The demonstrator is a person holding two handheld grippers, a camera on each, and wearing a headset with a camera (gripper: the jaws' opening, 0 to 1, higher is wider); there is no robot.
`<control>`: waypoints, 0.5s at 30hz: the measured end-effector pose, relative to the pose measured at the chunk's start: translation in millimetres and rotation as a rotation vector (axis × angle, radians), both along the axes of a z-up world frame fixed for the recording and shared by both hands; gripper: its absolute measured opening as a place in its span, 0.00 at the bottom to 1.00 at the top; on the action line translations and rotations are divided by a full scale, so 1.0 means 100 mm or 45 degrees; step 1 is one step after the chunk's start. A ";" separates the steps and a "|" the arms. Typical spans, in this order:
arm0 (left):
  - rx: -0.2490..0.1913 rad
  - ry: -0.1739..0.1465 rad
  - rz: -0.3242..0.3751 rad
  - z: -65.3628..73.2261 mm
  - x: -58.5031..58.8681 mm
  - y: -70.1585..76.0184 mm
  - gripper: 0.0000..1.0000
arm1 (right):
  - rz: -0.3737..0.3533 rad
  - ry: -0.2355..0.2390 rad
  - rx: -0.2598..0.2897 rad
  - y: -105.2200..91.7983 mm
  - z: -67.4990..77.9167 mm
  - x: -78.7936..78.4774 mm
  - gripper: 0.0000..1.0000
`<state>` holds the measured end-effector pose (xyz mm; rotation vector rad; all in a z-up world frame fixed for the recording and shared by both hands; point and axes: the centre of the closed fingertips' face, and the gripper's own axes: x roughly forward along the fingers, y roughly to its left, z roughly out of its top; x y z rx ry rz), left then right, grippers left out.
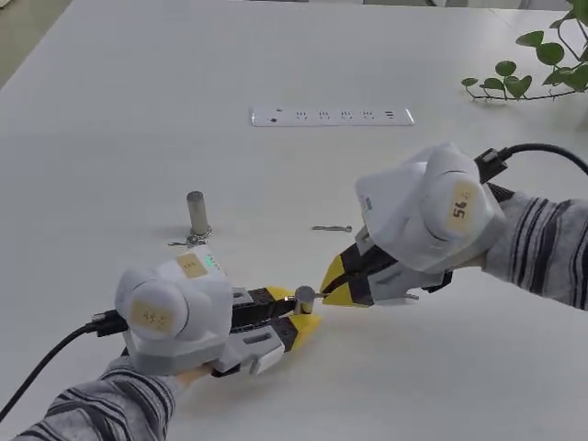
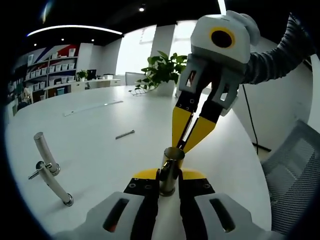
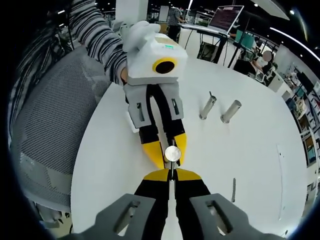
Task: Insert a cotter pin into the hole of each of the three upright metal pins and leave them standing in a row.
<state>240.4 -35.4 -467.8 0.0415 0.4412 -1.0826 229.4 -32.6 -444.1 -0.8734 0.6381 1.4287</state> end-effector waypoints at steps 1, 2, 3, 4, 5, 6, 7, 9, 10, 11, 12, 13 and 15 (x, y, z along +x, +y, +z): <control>-0.007 0.010 0.012 0.00 0.00 0.00 0.11 | -0.009 0.004 0.001 0.00 0.00 0.00 0.00; -0.010 0.011 0.022 0.00 0.00 0.01 0.11 | -0.022 0.010 0.003 0.00 0.00 0.00 0.00; -0.013 0.013 0.031 -0.01 0.00 0.01 0.11 | -0.032 0.014 0.004 0.00 0.00 0.00 0.00; -0.017 0.015 0.047 -0.01 0.01 0.01 0.11 | -0.040 0.016 0.010 0.01 0.01 0.00 0.00; -0.020 0.017 0.058 -0.01 0.01 0.01 0.11 | -0.048 0.019 0.016 0.01 0.01 0.00 0.00; -0.026 0.022 0.073 -0.01 0.00 0.01 0.11 | -0.058 0.026 0.022 0.02 0.01 0.00 0.00; -0.028 0.022 0.080 -0.01 0.00 0.01 0.11 | -0.063 0.028 0.026 0.02 0.01 0.00 0.00; -0.034 0.023 0.095 -0.01 0.01 0.02 0.11 | -0.067 0.030 0.032 0.03 0.01 0.00 0.00; -0.037 0.025 0.100 -0.01 0.01 0.02 0.11 | -0.065 0.028 0.035 0.03 0.01 0.00 0.00; -0.042 0.031 0.109 -0.01 0.01 0.02 0.12 | -0.059 0.015 0.041 0.03 0.01 0.01 0.00; -0.041 0.031 0.110 -0.01 0.01 0.02 0.12 | -0.066 0.008 0.052 0.04 0.02 0.02 0.00; -0.038 0.023 0.114 -0.01 0.01 0.02 0.12 | -0.067 0.003 0.054 0.05 0.03 0.02 0.00; -0.035 0.018 0.116 0.00 0.01 0.02 0.12 | -0.085 -0.006 0.073 0.04 0.07 0.04 0.02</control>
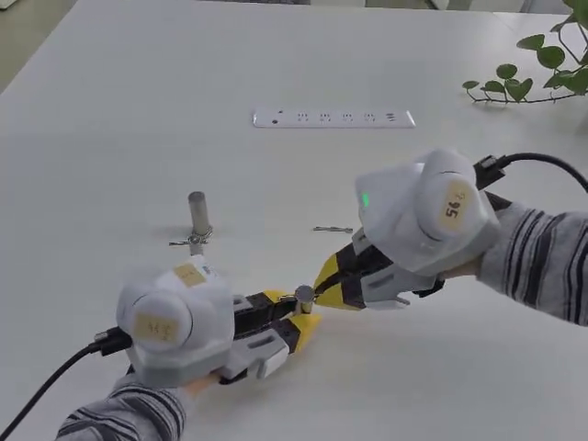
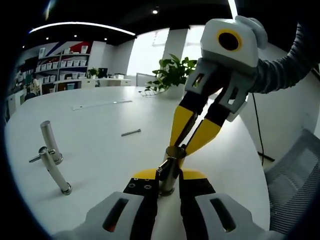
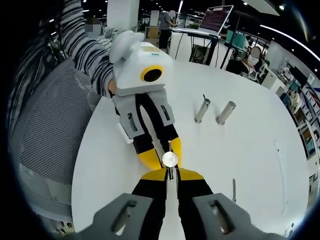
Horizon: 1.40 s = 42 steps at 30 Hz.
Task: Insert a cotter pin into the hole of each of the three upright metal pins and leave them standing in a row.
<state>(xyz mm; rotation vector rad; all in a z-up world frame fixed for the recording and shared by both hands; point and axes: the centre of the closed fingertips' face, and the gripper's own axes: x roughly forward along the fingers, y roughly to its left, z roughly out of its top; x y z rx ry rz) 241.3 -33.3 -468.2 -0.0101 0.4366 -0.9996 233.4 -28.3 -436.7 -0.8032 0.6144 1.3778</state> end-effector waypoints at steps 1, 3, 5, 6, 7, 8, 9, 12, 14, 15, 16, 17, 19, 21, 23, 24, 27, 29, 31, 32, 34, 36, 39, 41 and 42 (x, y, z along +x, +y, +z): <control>0.002 -0.002 0.002 0.00 0.00 0.00 0.12 | -0.003 -0.002 0.003 -0.01 0.02 0.00 0.04; 0.001 0.006 0.015 0.00 0.00 0.01 0.12 | -0.017 0.002 0.010 -0.03 0.05 0.01 0.07; 0.006 0.004 0.023 0.00 -0.01 0.03 0.13 | -0.023 0.009 0.010 -0.05 0.06 0.00 0.06; 0.009 0.007 0.030 0.00 -0.01 0.04 0.15 | -0.027 0.010 0.007 -0.06 0.05 0.01 0.06; 0.013 0.005 0.036 0.00 -0.02 0.06 0.16 | -0.028 0.011 0.004 -0.07 0.05 0.00 0.05; 0.014 0.005 0.040 0.00 -0.02 0.07 0.17 | -0.030 0.013 0.002 -0.08 0.05 -0.01 0.04; 0.011 0.006 0.047 0.01 -0.04 0.08 0.18 | -0.028 0.017 0.005 -0.08 0.05 -0.02 0.03; -0.005 0.016 0.068 0.02 -0.08 0.10 0.19 | -0.008 0.008 -0.007 -0.08 0.01 -0.05 0.00; 0.034 0.006 0.084 -0.02 -0.11 0.12 0.20 | -0.004 0.006 -0.029 -0.09 -0.03 -0.05 0.00; 0.033 0.007 0.086 -0.02 -0.12 0.11 0.20 | -0.006 0.006 -0.031 -0.10 -0.03 -0.05 0.00; 0.034 0.011 0.098 -0.02 -0.14 0.12 0.20 | -0.014 0.008 -0.029 -0.09 -0.04 -0.05 0.00; 0.040 0.008 0.104 -0.03 -0.15 0.12 0.19 | -0.018 0.007 -0.028 -0.09 -0.03 -0.05 0.00; 0.054 0.003 0.126 -0.04 -0.16 0.13 0.19 | -0.021 0.009 -0.030 -0.09 -0.03 -0.05 0.00; 0.065 -0.014 0.151 -0.03 -0.15 0.12 0.19 | -0.028 0.012 -0.031 -0.09 -0.03 -0.05 0.00; 0.076 -0.036 0.191 -0.02 -0.12 0.14 0.18 | -0.031 0.014 -0.029 -0.08 -0.03 -0.05 0.00; 0.074 -0.039 0.204 -0.01 -0.11 0.14 0.17 | -0.025 0.007 -0.033 -0.08 -0.04 -0.04 0.00; 0.061 -0.045 0.243 0.02 -0.09 0.13 0.17 | -0.031 0.017 -0.031 -0.07 -0.04 -0.05 0.00; 0.061 -0.043 0.252 0.01 -0.09 0.11 0.17 | -0.035 0.022 -0.029 -0.06 -0.05 -0.04 0.00; 0.064 -0.040 0.254 0.00 -0.09 0.10 0.17 | -0.035 0.026 -0.030 -0.05 -0.05 -0.04 0.00; 0.069 -0.042 0.254 0.00 -0.09 0.10 0.17 | -0.032 0.022 -0.031 -0.04 -0.05 -0.04 0.00; 0.073 -0.043 0.256 -0.01 -0.08 0.11 0.17 | -0.029 0.015 -0.027 -0.03 -0.05 -0.03 0.00; 0.077 -0.045 0.264 -0.02 -0.07 0.12 0.17 | -0.031 0.018 -0.024 -0.02 -0.06 -0.03 0.00; 0.080 -0.049 0.287 -0.01 -0.05 0.13 0.17 | -0.035 0.019 -0.020 -0.02 -0.06 -0.03 0.00; 0.079 -0.052 0.294 -0.01 -0.05 0.13 0.17 | -0.031 0.012 -0.017 -0.02 -0.07 -0.03 0.00; 0.076 -0.052 0.295 -0.01 -0.05 0.13 0.16 | -0.030 0.009 -0.015 -0.02 -0.07 -0.03 0.00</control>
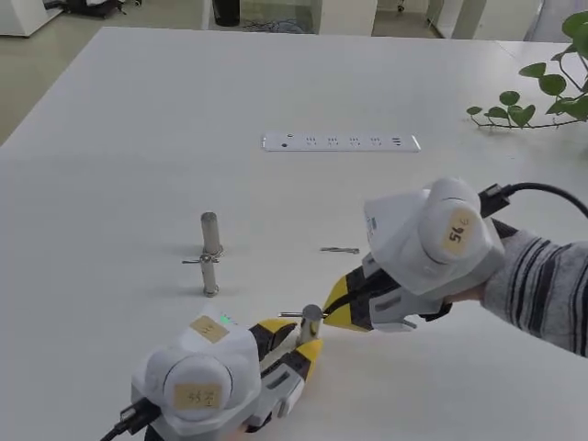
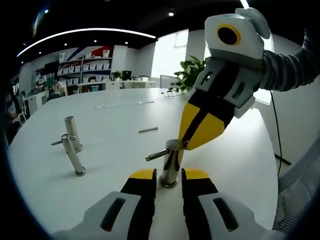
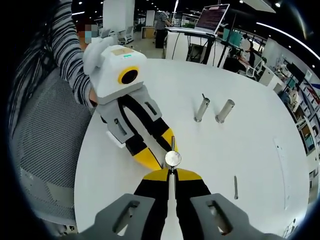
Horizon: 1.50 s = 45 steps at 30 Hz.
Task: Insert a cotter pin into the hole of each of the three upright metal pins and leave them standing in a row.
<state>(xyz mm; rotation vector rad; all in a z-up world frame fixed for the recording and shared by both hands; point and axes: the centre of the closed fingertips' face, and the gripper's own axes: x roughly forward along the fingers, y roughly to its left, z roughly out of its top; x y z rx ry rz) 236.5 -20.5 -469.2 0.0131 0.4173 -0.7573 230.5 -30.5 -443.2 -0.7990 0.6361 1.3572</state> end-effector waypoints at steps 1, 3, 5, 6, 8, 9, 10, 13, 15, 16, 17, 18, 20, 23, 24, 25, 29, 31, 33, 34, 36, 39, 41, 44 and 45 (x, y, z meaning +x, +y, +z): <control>-0.016 -0.002 0.003 0.01 0.00 -0.02 0.17 | -0.007 -0.006 0.004 0.00 0.00 0.01 0.00; -0.009 -0.008 0.000 0.02 0.00 -0.04 0.19 | -0.032 -0.024 0.005 -0.02 -0.01 0.04 0.03; -0.006 -0.011 0.003 0.02 0.00 -0.04 0.18 | -0.051 -0.020 0.015 -0.03 -0.01 0.04 0.09; -0.008 -0.013 0.009 0.02 0.01 -0.04 0.18 | -0.082 -0.008 0.035 -0.04 0.00 0.04 0.09; 0.002 -0.016 0.020 0.02 0.02 -0.04 0.18 | -0.134 0.010 0.071 -0.06 0.01 0.04 0.11; 0.002 -0.015 0.026 0.02 0.02 -0.04 0.17 | -0.166 0.016 0.087 -0.08 0.02 0.05 0.13; 0.008 -0.015 0.033 0.01 0.03 -0.03 0.16 | -0.216 0.029 0.124 -0.09 0.04 0.07 0.14; 0.013 -0.021 0.040 0.01 0.04 -0.04 0.13 | -0.303 -0.007 0.229 -0.11 0.13 0.14 0.15; 0.021 -0.025 0.032 0.01 0.03 -0.05 0.11 | -0.376 -0.007 0.252 -0.16 0.15 0.17 0.17; 0.023 -0.031 0.035 0.01 0.03 -0.06 0.10 | -0.396 -0.008 0.259 -0.18 0.15 0.18 0.18; 0.039 -0.041 0.029 0.01 0.03 -0.05 0.10 | -0.408 -0.015 0.258 -0.21 0.14 0.19 0.17; 0.044 -0.046 0.024 0.01 0.04 -0.05 0.10 | -0.422 -0.022 0.257 -0.23 0.14 0.20 0.17; 0.057 -0.054 0.008 0.01 0.04 -0.05 0.09 | -0.447 -0.053 0.266 -0.26 0.13 0.23 0.15; 0.070 -0.075 -0.013 0.03 0.05 -0.05 0.09 | -0.523 -0.052 0.286 -0.32 0.13 0.28 0.14; 0.071 -0.074 -0.017 0.03 0.06 -0.05 0.09 | -0.538 -0.055 0.297 -0.32 0.14 0.30 0.14; 0.077 -0.077 -0.025 0.03 0.08 -0.04 0.09 | -0.559 -0.055 0.300 -0.34 0.14 0.31 0.13; 0.124 -0.118 -0.101 0.04 0.11 -0.03 0.08 | -0.586 -0.062 0.298 -0.38 0.14 0.34 0.13; 0.116 -0.119 -0.094 0.06 0.15 -0.01 0.08 | -0.601 -0.066 0.296 -0.40 0.14 0.35 0.12; 0.116 -0.126 -0.088 0.08 0.20 0.01 0.08 | -0.615 -0.061 0.300 -0.41 0.13 0.35 0.12; 0.112 -0.128 -0.089 0.09 0.23 0.02 0.08 | -0.622 -0.061 0.301 -0.41 0.13 0.36 0.12; 0.107 -0.135 -0.077 0.11 0.29 0.05 0.08 | -0.630 -0.062 0.301 -0.41 0.13 0.36 0.12; 0.101 -0.149 -0.065 0.12 0.36 0.07 0.08 | -0.648 -0.057 0.309 -0.41 0.13 0.37 0.11; 0.087 -0.145 -0.060 0.12 0.41 0.08 0.08 | -0.656 -0.059 0.316 -0.40 0.13 0.39 0.11; 0.087 -0.144 -0.053 0.10 0.45 0.11 0.08 | -0.659 -0.056 0.317 -0.39 0.13 0.40 0.10; 0.088 -0.145 -0.054 0.09 0.45 0.11 0.08 | -0.659 -0.055 0.317 -0.38 0.13 0.40 0.10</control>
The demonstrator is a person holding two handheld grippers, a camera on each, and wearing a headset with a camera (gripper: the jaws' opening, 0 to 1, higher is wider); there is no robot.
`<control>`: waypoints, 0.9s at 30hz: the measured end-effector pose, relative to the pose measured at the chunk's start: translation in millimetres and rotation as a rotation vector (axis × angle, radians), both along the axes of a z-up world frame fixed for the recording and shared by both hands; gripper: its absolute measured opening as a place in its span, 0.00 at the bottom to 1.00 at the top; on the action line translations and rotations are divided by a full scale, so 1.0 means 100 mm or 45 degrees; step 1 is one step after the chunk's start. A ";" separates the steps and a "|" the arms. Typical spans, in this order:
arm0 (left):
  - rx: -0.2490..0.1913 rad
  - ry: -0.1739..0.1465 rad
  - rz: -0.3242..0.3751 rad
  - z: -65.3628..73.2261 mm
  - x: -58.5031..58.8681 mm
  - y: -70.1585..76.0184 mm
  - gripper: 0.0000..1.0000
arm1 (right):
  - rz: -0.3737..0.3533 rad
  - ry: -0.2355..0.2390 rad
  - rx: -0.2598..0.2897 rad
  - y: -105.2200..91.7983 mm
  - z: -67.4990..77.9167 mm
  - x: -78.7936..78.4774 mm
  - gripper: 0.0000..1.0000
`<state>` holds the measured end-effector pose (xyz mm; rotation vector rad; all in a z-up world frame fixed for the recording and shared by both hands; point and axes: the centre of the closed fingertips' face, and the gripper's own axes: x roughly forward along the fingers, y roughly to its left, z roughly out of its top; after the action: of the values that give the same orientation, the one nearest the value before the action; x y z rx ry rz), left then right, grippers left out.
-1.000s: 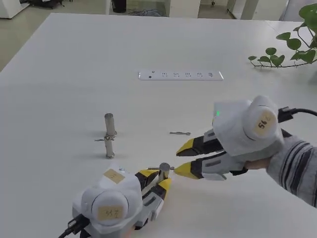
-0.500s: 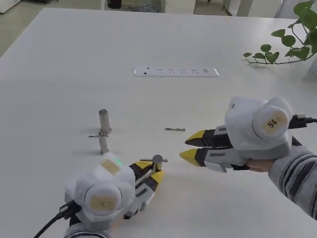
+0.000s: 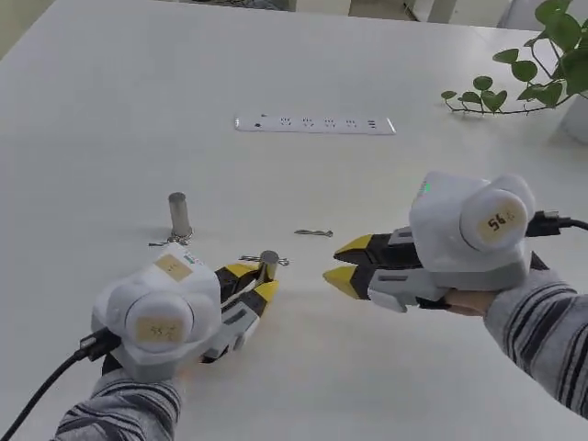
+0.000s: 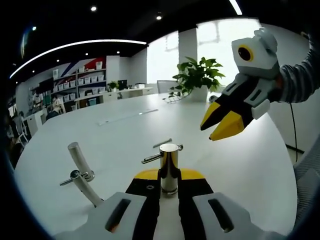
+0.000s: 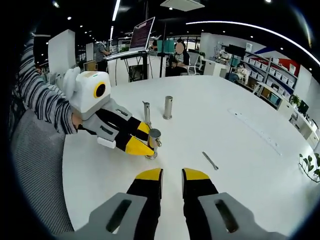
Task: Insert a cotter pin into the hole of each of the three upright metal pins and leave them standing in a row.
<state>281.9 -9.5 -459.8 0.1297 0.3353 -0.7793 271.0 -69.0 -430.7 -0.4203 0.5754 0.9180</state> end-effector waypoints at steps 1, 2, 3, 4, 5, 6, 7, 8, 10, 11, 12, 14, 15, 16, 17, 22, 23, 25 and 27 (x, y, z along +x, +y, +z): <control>0.002 -0.004 0.004 0.00 0.01 0.00 0.08 | -0.002 0.002 0.000 0.00 0.00 0.01 0.10; 0.001 -0.007 0.006 0.00 0.02 0.01 0.08 | -0.003 0.003 0.000 0.00 -0.01 0.01 0.11; 0.000 -0.009 0.007 -0.01 0.04 0.01 0.08 | -0.003 0.005 0.000 0.01 -0.01 0.02 0.11; -0.001 -0.017 0.011 0.00 0.06 0.01 0.08 | -0.002 0.008 0.000 0.01 -0.01 0.02 0.10; -0.008 -0.019 0.014 0.00 0.08 0.01 0.08 | -0.003 0.009 -0.001 0.02 -0.01 0.02 0.10; -0.012 -0.021 0.021 0.00 0.11 0.01 0.08 | -0.002 0.010 -0.002 0.02 -0.01 0.03 0.10; -0.016 -0.020 0.028 0.00 0.13 0.02 0.08 | -0.001 0.013 0.000 0.02 -0.02 0.02 0.10; -0.018 -0.025 0.038 0.00 0.15 0.02 0.08 | -0.004 0.016 0.000 0.03 -0.02 0.03 0.10; -0.035 -0.012 0.065 -0.02 0.20 0.04 0.08 | -0.006 0.020 -0.002 0.03 -0.03 0.02 0.10; -0.038 -0.012 0.068 -0.02 0.22 0.05 0.08 | -0.007 0.022 0.000 0.03 -0.04 0.02 0.10; -0.034 -0.013 0.069 -0.02 0.23 0.05 0.08 | -0.006 0.024 0.000 0.03 -0.04 0.02 0.10; -0.032 -0.016 0.074 -0.03 0.24 0.07 0.08 | -0.009 0.027 -0.002 0.03 -0.05 0.02 0.10; -0.032 -0.016 0.075 -0.03 0.25 0.07 0.08 | -0.010 0.028 -0.002 0.02 -0.05 0.02 0.10; -0.028 -0.023 0.077 -0.03 0.25 0.07 0.08 | -0.012 0.030 -0.002 0.02 -0.05 0.02 0.10; -0.035 -0.021 0.075 -0.03 0.28 0.08 0.08 | -0.014 0.030 -0.003 0.02 -0.05 0.02 0.10; -0.036 -0.025 0.089 -0.03 0.32 0.10 0.08 | -0.034 0.032 0.006 0.01 -0.05 0.03 0.10; -0.032 -0.026 0.087 -0.04 0.32 0.10 0.08 | -0.046 0.040 0.014 0.01 -0.05 0.04 0.10; -0.020 -0.029 0.085 -0.04 0.31 0.10 0.09 | -0.065 0.057 0.040 0.02 -0.05 0.03 0.11; -0.019 -0.029 0.085 -0.04 0.30 0.10 0.09 | -0.078 0.069 0.058 0.02 -0.06 0.03 0.11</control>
<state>312.3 0.5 -464.1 0.1129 0.3105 -0.7140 274.2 -67.2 -436.5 -0.3354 0.6127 0.8841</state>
